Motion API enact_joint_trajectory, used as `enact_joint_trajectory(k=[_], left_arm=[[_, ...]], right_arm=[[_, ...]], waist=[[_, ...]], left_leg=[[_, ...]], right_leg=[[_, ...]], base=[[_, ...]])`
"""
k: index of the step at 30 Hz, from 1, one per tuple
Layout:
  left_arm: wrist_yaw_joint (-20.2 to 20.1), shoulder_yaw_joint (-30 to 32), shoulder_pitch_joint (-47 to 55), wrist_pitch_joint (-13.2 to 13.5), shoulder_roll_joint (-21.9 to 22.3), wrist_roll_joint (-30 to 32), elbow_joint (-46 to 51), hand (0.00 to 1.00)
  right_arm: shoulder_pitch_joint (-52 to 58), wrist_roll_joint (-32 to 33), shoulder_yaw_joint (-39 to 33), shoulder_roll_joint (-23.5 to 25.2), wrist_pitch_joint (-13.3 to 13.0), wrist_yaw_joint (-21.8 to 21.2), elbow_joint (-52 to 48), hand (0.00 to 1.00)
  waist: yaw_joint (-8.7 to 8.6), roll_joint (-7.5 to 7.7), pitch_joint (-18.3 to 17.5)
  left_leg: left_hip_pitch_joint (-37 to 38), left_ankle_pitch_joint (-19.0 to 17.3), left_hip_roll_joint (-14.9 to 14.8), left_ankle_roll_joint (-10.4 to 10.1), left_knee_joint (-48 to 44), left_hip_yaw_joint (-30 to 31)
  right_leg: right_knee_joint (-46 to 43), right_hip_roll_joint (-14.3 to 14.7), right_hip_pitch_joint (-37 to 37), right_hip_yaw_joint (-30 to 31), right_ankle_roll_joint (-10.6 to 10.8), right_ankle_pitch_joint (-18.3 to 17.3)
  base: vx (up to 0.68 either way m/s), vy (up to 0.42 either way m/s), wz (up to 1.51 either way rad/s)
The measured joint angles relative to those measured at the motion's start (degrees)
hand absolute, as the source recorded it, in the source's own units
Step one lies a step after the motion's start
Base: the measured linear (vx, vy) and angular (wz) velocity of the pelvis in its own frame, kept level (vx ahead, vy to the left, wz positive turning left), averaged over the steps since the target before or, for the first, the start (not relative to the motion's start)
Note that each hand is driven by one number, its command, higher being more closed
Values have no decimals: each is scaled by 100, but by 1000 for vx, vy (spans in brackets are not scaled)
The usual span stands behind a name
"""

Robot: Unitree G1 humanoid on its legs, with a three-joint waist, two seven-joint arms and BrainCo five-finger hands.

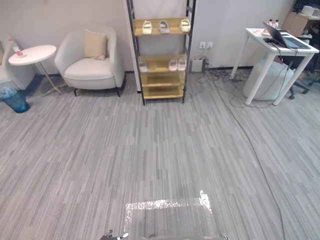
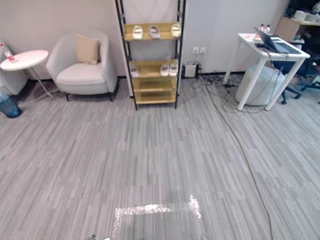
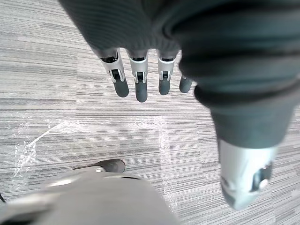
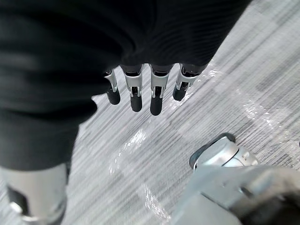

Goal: Organize the slippers on the shoe rack

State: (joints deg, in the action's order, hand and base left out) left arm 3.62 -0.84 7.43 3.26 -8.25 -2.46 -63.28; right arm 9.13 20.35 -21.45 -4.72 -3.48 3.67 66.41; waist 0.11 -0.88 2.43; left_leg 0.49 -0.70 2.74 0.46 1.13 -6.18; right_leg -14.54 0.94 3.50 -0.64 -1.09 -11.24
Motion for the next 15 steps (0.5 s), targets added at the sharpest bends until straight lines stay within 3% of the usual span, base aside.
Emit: enact_joint_trajectory(k=[15], left_arm=[[-18,165,-299,49,-20,132,-224,0]], right_arm=[[-588,-481,-316,28,-45,26,211,0]], waist=[[26,77,435]], left_leg=[[582,90,-9,-15,464,48]], right_leg=[[386,43,-550,-66,15,-11]], base=[[86,-10,2]])
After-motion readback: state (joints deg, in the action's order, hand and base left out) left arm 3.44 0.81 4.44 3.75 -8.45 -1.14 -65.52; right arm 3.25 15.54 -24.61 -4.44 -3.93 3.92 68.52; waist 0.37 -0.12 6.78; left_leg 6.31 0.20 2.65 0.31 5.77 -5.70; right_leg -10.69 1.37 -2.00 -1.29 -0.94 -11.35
